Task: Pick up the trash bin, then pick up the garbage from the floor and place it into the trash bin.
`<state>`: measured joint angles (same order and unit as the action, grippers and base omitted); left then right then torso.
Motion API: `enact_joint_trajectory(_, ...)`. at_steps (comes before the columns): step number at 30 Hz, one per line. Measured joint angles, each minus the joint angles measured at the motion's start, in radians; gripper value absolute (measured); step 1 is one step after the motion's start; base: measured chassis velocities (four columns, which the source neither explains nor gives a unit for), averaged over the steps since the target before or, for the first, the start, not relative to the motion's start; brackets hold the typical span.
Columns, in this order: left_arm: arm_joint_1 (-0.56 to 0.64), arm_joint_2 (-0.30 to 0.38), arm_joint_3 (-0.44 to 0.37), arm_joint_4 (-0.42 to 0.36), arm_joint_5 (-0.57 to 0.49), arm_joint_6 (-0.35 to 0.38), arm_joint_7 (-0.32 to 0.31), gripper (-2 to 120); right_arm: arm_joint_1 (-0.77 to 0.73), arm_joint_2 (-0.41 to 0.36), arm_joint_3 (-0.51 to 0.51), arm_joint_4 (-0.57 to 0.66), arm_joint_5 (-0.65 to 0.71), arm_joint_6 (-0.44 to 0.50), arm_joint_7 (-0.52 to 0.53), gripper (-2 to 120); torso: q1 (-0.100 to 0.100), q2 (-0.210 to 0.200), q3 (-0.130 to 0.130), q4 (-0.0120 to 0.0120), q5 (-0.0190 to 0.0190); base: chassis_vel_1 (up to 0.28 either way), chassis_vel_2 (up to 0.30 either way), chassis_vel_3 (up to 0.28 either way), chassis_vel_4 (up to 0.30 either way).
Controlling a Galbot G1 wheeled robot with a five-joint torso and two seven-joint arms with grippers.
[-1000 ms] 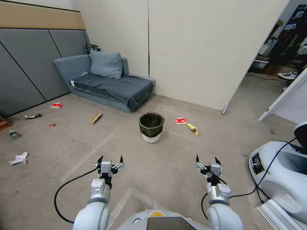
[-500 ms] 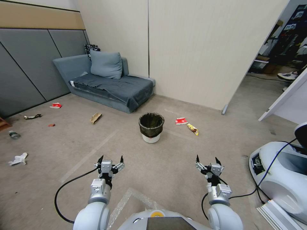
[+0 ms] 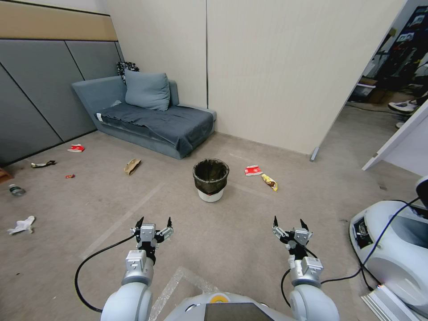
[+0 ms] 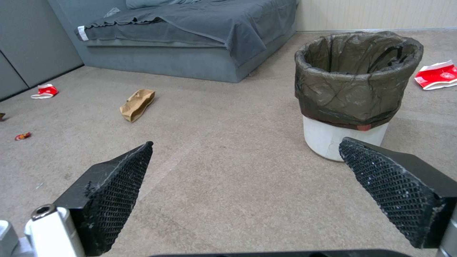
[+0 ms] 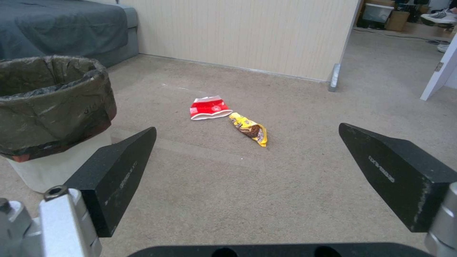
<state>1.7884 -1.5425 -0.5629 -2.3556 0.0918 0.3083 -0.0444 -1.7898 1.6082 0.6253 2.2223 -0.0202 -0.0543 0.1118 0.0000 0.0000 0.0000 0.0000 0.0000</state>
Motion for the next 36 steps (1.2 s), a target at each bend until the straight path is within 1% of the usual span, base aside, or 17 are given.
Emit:
enact_joint_trajectory(8,-0.002,-0.004,0.004,-0.001,-0.001,0.000,0.001,100,-0.002,0.000,0.000,0.001,0.000,0.001,0.005,100,0.000,0.000,0.000,0.0000,0.0000,-0.021,0.015,0.007,-0.019)
enact_joint_trajectory(21,-0.002,-0.001,-0.017,-0.004,-0.018,-0.002,0.006,100,-0.001,0.000,-0.001,0.000,-0.009,0.005,0.007,100,0.000,0.000,0.000,0.0001,-0.0001,-0.055,0.054,0.064,-0.051)
enact_joint_trajectory(36,-0.005,-0.001,-0.019,0.000,-0.020,-0.002,0.008,100,0.000,0.000,-0.001,-0.008,-0.013,0.008,0.004,100,0.000,0.000,0.000,0.0000,-0.0001,-0.090,0.091,0.097,-0.090)
